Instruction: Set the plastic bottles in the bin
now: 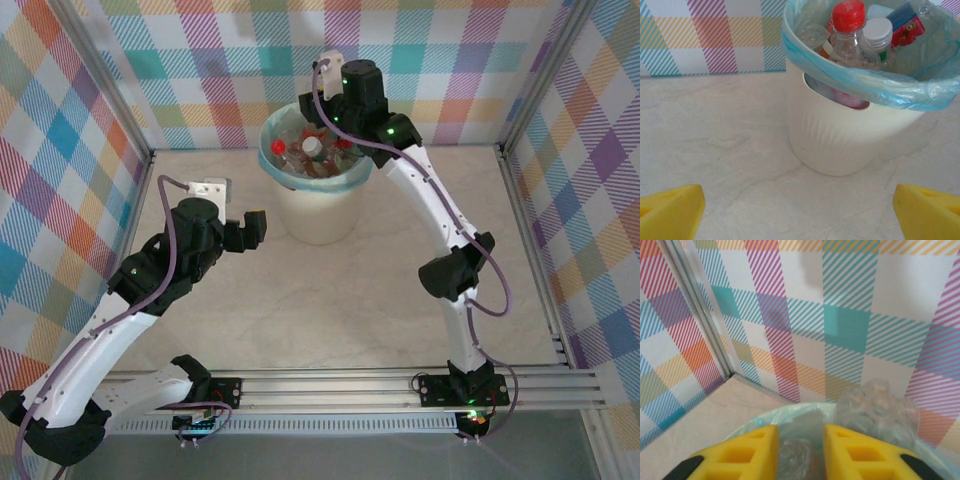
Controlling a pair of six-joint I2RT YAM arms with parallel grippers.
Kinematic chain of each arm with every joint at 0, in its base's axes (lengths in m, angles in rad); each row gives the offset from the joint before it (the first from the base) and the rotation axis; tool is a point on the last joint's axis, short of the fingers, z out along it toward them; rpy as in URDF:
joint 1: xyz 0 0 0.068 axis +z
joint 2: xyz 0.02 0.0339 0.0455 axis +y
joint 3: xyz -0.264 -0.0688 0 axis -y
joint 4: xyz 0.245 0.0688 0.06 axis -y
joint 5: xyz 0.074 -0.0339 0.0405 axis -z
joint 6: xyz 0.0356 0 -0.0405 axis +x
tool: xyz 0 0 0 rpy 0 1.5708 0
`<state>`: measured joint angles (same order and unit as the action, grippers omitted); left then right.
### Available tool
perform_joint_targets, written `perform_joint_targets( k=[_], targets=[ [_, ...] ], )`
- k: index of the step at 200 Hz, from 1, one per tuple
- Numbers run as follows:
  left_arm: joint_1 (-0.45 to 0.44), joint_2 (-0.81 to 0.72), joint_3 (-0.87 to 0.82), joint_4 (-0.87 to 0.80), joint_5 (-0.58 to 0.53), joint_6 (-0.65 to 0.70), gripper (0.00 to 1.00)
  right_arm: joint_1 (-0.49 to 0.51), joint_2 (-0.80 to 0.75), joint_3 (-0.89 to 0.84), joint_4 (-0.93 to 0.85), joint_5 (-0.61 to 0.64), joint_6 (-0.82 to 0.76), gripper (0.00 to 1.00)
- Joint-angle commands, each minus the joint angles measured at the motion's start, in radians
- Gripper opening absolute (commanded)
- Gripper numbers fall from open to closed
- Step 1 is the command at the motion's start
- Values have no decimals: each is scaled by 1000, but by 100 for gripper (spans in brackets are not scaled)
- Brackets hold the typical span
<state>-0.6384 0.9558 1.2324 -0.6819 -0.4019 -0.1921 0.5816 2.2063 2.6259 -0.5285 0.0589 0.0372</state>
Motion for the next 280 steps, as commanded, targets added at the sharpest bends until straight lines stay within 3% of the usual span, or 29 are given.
perform_joint_targets(
  k=[1,56,125,166,216,280],
  targets=[
    [10,3,8,1,14,-29,96,-22,56,50,85,-9,40,23],
    [11,-5,-12,-2,17,-47,96,-70,102,70,146,-77,154,23],
    [13,2,-22,2,18,-56,96,-101,148,84,-33,-198,153,25],
    [14,-11,-37,-6,14,-65,96,-103,134,-31,-186,-292,149,27],
    [16,-19,-63,-8,22,-90,96,-103,124,-251,-258,-240,141,30],
    [20,4,-56,-2,31,-93,97,-104,184,-167,-261,-206,137,32]
  ],
)
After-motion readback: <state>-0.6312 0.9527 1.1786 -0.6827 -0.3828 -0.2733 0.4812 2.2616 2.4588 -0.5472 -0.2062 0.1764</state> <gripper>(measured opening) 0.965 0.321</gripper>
